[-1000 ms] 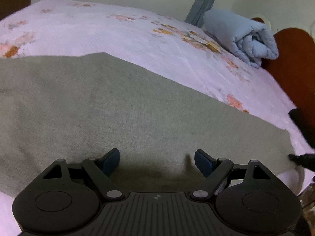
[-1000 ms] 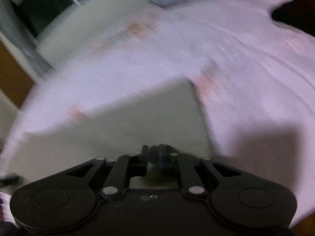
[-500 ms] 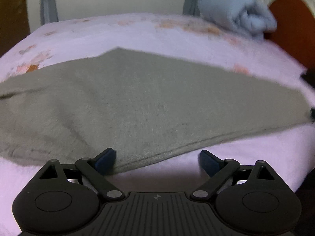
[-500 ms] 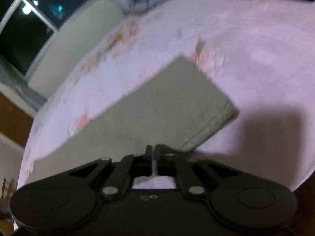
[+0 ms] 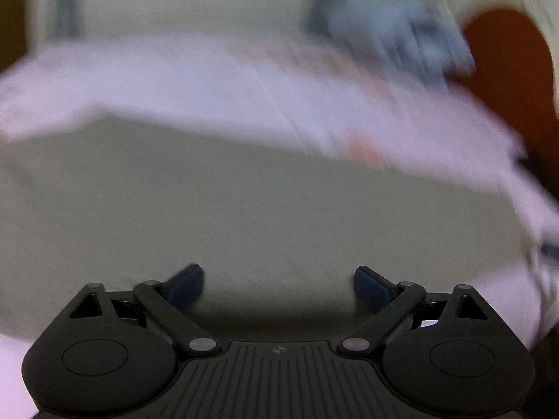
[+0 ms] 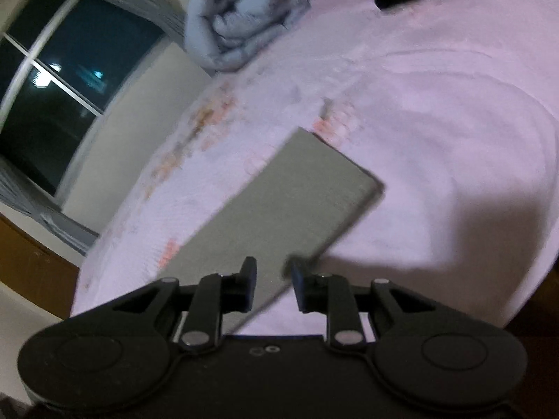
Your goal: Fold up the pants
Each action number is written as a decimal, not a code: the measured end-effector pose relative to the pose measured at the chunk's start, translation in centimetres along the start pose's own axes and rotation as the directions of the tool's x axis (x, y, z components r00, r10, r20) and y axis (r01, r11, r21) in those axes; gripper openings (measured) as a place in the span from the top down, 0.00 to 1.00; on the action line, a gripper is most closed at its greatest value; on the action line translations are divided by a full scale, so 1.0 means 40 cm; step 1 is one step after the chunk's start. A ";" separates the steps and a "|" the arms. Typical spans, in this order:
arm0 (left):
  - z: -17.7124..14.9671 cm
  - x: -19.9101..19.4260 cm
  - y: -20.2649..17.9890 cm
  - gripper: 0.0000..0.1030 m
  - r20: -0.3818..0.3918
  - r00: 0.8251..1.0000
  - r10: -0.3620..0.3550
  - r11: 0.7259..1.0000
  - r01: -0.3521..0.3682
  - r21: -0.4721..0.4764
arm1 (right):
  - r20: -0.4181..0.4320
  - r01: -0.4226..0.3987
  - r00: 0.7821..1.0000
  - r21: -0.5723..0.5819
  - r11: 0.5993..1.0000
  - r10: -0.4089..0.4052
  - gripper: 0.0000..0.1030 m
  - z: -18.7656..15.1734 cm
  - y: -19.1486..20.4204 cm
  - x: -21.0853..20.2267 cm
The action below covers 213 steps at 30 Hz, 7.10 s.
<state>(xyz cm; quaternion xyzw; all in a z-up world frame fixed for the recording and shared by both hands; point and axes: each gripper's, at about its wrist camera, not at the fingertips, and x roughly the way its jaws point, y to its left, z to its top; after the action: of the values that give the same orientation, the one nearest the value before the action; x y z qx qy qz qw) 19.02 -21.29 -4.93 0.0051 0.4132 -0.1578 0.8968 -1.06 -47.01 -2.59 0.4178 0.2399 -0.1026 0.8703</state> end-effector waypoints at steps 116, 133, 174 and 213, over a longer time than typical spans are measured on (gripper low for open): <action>-0.034 -0.238 0.644 0.00 0.162 0.954 0.251 0.938 -0.198 -0.286 | -0.351 -0.435 0.900 -0.678 0.592 0.260 0.62 -0.479 0.709 0.175; 0.023 -0.325 0.532 0.00 0.288 0.889 0.355 0.898 -0.239 -0.369 | -0.169 -0.236 0.972 -0.634 0.736 0.165 0.57 -0.292 0.534 0.155; -0.073 -0.130 0.502 0.82 0.185 0.982 0.027 0.890 0.061 -0.452 | -0.204 -0.262 0.965 -0.676 0.689 0.167 0.61 -0.302 0.618 0.224; -0.070 -0.114 0.532 0.61 0.140 0.986 -0.085 0.854 0.145 -0.499 | -0.247 -0.072 0.960 -0.671 0.738 -0.130 0.73 -0.233 0.564 0.415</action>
<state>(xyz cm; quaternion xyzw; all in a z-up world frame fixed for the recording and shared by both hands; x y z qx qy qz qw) 20.29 0.58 -5.97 -0.2649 0.3884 -0.0969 0.8773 18.72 -25.19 -0.64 0.0808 0.3866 0.0371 0.9180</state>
